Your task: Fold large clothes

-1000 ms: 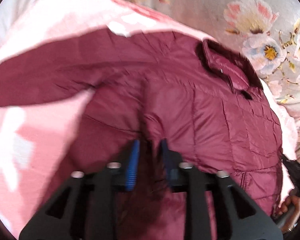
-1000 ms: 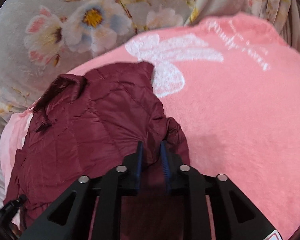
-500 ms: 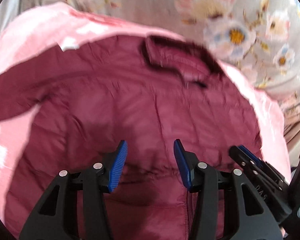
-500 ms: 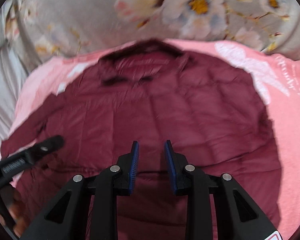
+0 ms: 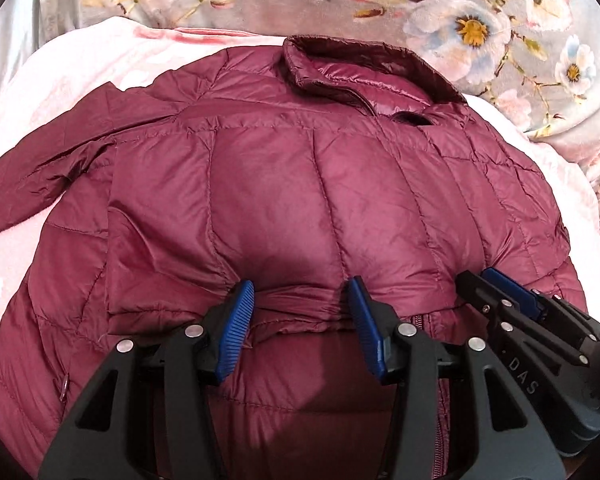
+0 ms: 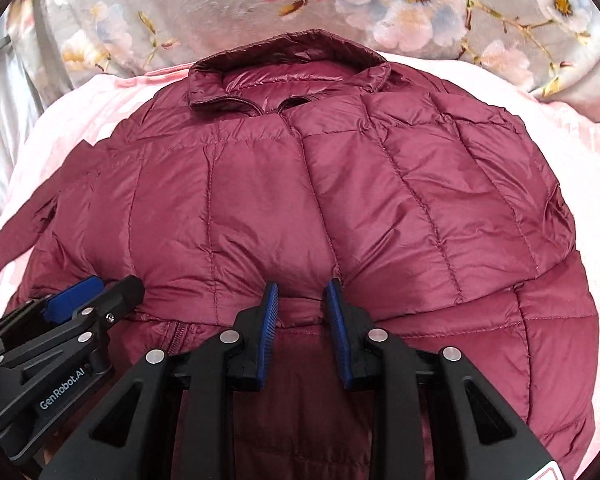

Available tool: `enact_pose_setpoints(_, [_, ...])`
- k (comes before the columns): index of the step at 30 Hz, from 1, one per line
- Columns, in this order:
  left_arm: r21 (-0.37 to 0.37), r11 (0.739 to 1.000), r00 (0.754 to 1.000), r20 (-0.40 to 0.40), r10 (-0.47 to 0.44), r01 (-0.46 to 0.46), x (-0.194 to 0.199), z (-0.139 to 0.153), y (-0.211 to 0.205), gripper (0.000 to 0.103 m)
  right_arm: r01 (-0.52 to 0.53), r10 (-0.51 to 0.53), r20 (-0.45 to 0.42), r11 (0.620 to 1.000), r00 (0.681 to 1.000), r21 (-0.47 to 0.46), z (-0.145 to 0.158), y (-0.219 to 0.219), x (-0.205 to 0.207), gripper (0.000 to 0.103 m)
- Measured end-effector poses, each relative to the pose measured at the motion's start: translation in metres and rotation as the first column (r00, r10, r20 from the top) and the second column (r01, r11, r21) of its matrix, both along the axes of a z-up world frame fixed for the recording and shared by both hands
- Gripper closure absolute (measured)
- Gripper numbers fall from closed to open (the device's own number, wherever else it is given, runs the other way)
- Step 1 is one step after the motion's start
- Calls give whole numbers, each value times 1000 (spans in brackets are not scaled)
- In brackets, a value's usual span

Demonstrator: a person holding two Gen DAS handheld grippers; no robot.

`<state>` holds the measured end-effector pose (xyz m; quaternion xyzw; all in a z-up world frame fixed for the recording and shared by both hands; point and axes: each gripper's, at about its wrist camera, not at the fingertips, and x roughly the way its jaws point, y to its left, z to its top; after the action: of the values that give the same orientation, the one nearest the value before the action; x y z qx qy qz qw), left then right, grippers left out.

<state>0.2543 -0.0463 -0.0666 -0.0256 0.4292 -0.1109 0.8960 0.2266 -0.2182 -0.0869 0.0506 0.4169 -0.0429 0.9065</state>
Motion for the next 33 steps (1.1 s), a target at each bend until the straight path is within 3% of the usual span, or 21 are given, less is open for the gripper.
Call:
enact_pose_setpoints(16, [27, 1000, 1000, 15, 2, -2, -3, -1, -5, 53, -2, 2, 0, 1000, 1000, 2, 1, 0, 1, 77])
enact_pose_setpoints(22, [-36, 999, 1000, -7, -4, 4, -5, 4, 3, 53, -6, 6, -6, 1000, 1000, 7, 1, 0, 1, 77])
enact_pose_setpoints(24, [-105, 994, 999, -27, 19, -22, -5, 12, 17, 53, -18, 19, -19, 1000, 1000, 24, 3, -3, 2, 77])
enact_pose_setpoints(29, [-106, 984, 989, 19, 146, -143, 12, 38, 51, 50, 15, -15, 11, 997, 1000, 76, 29, -26, 4, 78])
enact_pose_setpoints(33, [-94, 981, 982, -95, 164, -173, 37, 16, 62, 49, 113, -112, -8, 992, 994, 49, 36, -56, 24, 78])
